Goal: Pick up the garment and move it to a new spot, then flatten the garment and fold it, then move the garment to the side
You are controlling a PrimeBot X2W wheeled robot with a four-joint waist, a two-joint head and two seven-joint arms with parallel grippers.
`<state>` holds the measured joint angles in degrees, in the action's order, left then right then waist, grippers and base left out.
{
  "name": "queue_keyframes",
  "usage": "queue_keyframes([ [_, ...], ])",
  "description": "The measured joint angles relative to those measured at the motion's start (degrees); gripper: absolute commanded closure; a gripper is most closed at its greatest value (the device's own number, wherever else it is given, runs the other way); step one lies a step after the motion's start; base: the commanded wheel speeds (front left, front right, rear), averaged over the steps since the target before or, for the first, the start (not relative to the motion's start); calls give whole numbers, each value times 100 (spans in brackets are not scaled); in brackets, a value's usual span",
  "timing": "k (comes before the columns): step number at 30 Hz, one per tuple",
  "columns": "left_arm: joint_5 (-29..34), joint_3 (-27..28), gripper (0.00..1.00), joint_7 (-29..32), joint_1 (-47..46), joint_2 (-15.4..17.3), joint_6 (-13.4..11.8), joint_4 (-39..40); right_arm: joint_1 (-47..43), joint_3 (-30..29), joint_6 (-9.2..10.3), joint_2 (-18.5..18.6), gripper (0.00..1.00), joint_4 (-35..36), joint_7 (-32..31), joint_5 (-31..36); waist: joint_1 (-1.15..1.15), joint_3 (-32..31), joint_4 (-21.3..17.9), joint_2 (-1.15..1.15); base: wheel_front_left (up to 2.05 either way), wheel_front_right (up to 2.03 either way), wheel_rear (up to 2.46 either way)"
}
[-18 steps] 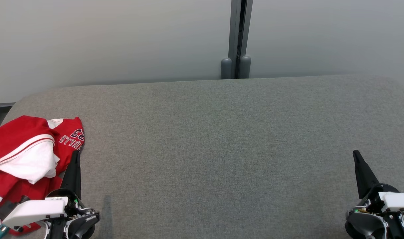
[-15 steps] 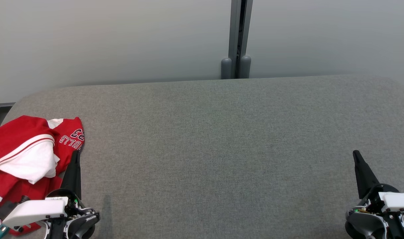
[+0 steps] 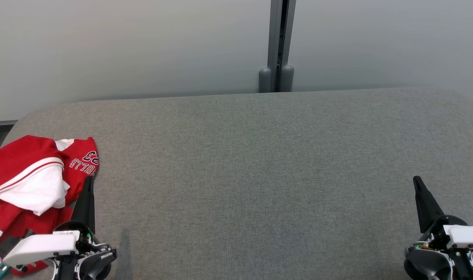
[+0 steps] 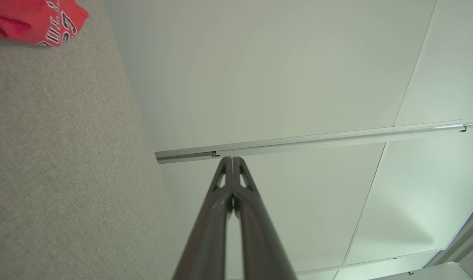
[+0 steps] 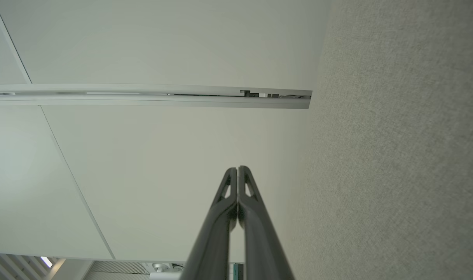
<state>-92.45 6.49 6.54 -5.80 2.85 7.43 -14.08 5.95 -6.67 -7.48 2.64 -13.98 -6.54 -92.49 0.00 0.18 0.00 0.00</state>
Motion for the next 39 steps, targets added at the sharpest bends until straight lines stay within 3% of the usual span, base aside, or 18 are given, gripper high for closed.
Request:
queue_keyframes([
  [1,-1,-1,0,-2,9,-2,-1,-12,-8,0,1,-5,0,-10,1,0,0,0,0,0,0,0,0],
  [17,182,-142,0,-332,320,-100,-20,-22,-263,290,9,-76,0,-8,308,144,0,9,-2,0,0,0,0],
  [31,1200,-170,0,-661,320,-86,-20,198,-198,500,9,-34,0,350,635,822,0,15,-16,0,0,0,0],
  [39,2256,-187,0,-827,321,-74,-19,313,-179,711,9,57,0,464,812,1639,0,34,-19,0,0,0,0],
])
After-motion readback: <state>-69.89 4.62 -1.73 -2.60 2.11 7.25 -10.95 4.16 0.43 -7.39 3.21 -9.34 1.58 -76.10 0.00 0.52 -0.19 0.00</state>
